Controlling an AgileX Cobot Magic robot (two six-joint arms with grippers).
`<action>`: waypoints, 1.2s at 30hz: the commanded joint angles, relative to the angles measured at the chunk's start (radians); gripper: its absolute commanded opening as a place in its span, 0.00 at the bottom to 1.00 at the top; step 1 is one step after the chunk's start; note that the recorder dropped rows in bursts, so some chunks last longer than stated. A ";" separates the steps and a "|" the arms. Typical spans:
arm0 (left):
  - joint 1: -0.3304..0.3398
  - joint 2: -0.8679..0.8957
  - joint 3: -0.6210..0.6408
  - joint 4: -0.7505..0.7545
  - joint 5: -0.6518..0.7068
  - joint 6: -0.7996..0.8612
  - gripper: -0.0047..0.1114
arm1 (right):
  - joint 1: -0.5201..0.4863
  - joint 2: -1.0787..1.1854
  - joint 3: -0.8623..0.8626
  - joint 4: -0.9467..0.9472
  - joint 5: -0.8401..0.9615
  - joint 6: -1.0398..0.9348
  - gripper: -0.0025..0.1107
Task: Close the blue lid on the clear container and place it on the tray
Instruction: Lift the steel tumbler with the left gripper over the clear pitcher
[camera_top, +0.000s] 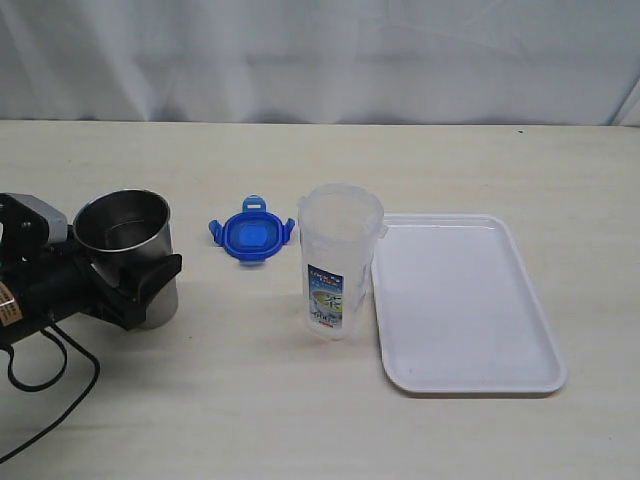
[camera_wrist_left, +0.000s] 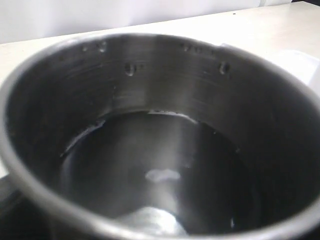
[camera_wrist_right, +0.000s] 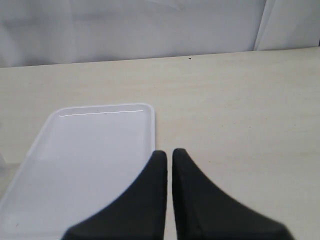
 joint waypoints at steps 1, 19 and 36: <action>-0.004 -0.011 -0.007 0.027 -0.008 -0.012 0.04 | 0.001 -0.004 0.002 -0.001 -0.003 -0.001 0.06; -0.040 -0.140 -0.094 0.081 -0.008 -0.128 0.04 | 0.001 -0.004 0.002 -0.001 -0.003 -0.001 0.06; -0.197 -0.140 -0.458 0.100 0.180 -0.302 0.04 | 0.001 -0.004 0.002 -0.001 -0.003 -0.001 0.06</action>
